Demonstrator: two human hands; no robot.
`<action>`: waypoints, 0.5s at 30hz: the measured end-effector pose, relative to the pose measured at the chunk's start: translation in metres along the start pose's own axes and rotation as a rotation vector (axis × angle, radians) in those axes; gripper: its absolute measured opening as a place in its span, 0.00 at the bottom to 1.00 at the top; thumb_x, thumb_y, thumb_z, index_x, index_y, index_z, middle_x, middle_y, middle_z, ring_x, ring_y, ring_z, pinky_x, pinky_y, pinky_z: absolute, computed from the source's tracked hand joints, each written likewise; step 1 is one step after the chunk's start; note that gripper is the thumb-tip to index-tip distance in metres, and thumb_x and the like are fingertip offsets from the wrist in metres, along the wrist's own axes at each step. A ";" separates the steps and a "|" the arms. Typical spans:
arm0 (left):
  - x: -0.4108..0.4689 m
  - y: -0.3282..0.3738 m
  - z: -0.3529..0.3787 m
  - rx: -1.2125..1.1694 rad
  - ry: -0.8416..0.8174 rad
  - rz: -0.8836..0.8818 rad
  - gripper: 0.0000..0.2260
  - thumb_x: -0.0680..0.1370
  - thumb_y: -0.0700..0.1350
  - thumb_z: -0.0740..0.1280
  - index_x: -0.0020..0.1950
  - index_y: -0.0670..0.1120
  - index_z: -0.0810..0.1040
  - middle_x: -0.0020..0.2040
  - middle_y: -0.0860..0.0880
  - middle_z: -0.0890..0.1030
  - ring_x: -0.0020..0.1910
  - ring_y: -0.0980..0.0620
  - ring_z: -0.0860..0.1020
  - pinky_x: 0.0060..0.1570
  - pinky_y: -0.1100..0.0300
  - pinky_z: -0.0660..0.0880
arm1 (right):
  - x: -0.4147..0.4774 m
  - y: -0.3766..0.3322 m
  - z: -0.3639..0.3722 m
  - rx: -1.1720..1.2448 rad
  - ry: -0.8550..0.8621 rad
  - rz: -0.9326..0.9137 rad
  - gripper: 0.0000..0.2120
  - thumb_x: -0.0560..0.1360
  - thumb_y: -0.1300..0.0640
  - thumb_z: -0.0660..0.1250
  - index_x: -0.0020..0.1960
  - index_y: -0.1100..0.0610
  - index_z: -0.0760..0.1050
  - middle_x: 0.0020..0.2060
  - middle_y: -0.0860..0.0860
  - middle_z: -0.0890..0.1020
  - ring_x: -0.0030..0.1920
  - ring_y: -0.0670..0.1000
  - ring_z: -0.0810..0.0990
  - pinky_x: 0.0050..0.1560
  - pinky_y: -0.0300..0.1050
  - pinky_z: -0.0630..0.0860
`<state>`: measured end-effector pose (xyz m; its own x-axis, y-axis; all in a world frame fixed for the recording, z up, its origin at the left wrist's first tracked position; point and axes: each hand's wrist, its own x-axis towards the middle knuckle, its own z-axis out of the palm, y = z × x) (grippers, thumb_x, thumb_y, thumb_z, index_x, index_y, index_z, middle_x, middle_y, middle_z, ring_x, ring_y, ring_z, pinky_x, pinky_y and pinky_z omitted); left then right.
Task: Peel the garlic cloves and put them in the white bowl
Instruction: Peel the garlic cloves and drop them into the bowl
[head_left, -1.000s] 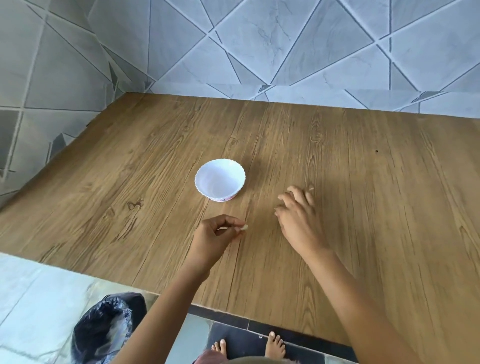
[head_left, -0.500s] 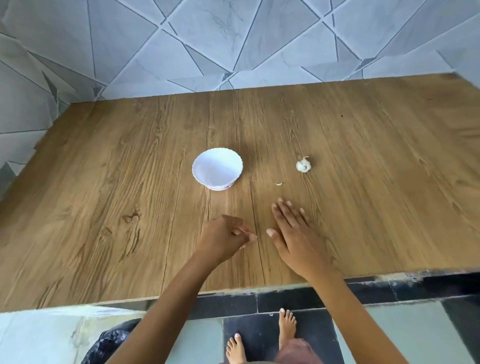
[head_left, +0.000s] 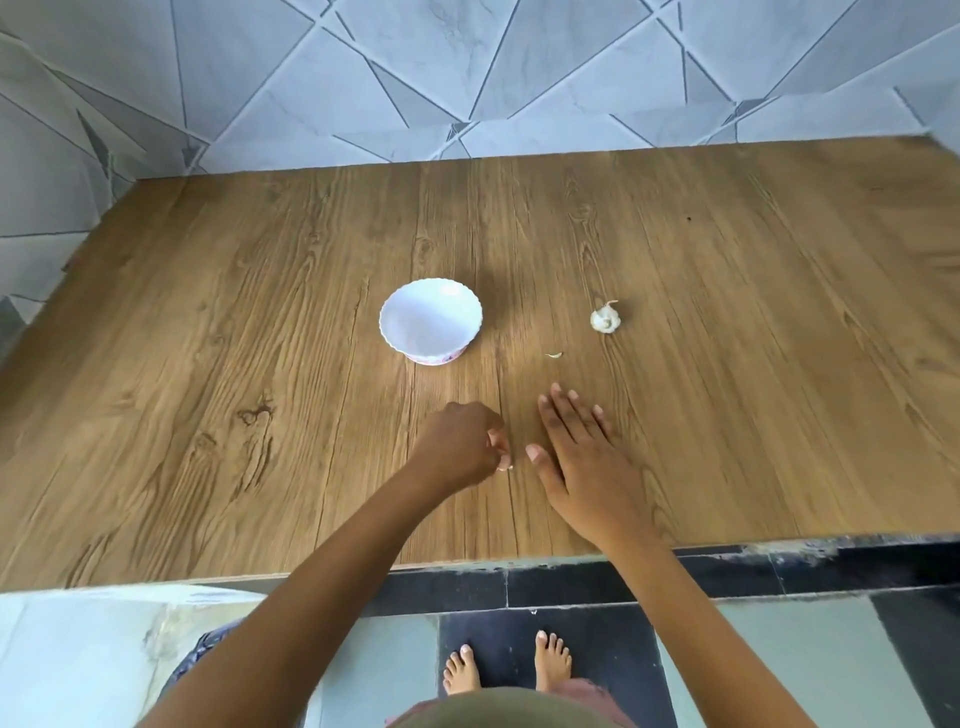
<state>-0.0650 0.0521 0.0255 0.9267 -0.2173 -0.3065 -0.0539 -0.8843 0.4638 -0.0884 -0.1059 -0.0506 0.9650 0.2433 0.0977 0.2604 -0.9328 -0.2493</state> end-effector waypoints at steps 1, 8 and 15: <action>0.000 0.000 0.000 0.007 0.002 -0.002 0.02 0.74 0.41 0.70 0.44 0.46 0.83 0.48 0.50 0.83 0.49 0.51 0.79 0.50 0.58 0.73 | 0.000 0.000 0.000 0.003 0.005 -0.001 0.32 0.79 0.40 0.37 0.75 0.57 0.55 0.74 0.52 0.57 0.74 0.50 0.50 0.73 0.49 0.46; -0.007 0.004 0.018 0.196 0.110 0.000 0.04 0.76 0.41 0.68 0.45 0.50 0.81 0.47 0.51 0.82 0.47 0.51 0.80 0.49 0.54 0.79 | 0.001 0.002 -0.002 0.017 -0.004 -0.036 0.39 0.75 0.36 0.27 0.76 0.55 0.53 0.76 0.52 0.55 0.74 0.48 0.45 0.73 0.47 0.42; -0.030 -0.023 -0.001 -0.920 0.112 -0.100 0.05 0.73 0.38 0.72 0.47 0.40 0.82 0.39 0.47 0.83 0.38 0.56 0.81 0.40 0.65 0.78 | -0.002 -0.002 -0.028 0.747 -0.071 0.010 0.19 0.79 0.48 0.60 0.68 0.54 0.70 0.65 0.44 0.73 0.65 0.36 0.67 0.65 0.29 0.61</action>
<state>-0.0912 0.0791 0.0246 0.9443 -0.0743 -0.3207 0.2994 -0.2109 0.9305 -0.0917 -0.1122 -0.0236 0.9605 0.2759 0.0360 0.1786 -0.5123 -0.8400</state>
